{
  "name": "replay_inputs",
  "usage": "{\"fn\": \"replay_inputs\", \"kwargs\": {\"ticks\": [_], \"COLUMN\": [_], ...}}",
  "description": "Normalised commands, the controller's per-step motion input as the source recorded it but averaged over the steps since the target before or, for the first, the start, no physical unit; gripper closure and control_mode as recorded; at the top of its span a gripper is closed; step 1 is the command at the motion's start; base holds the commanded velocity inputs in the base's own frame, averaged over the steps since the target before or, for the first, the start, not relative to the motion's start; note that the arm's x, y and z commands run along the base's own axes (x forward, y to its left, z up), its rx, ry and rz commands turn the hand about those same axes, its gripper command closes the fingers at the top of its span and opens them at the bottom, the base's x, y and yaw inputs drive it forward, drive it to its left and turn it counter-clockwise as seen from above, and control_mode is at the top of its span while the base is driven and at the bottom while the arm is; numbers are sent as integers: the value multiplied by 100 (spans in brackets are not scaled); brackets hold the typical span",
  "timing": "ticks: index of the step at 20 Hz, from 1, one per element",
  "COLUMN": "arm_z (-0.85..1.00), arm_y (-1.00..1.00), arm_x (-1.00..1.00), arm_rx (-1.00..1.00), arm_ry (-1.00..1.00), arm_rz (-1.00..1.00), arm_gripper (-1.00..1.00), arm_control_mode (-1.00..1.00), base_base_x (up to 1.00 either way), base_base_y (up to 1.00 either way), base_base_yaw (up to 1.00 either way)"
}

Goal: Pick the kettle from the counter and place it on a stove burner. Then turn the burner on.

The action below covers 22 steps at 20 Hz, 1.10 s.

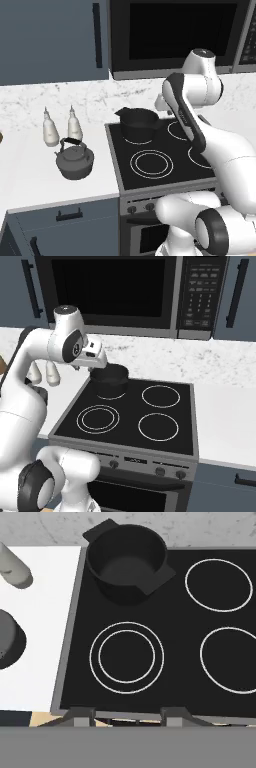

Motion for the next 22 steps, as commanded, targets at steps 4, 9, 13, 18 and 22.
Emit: {"fn": "replay_inputs", "kwargs": {"ticks": [4, 9, 13, 18, 22], "arm_z": [0, 1, 17, 25, 33], "arm_y": [6, 59, 61, 93, 99], "arm_x": [-8, -38, -81, -73, -86], "arm_rx": [0, -5, 0, -4, -2], "arm_ry": [-1, -6, -22, -18, -19], "arm_rz": [2, 6, 0, 4, 9], "arm_gripper": [-100, -100, -100, -100, -100], "arm_control_mode": [-100, -100, -100, -100, -100], "base_base_x": [0, 0, 0, 0, 0], "base_base_y": [0, 0, 0, 0, 0], "base_base_yaw": [0, 0, 0, 0, 0]}}
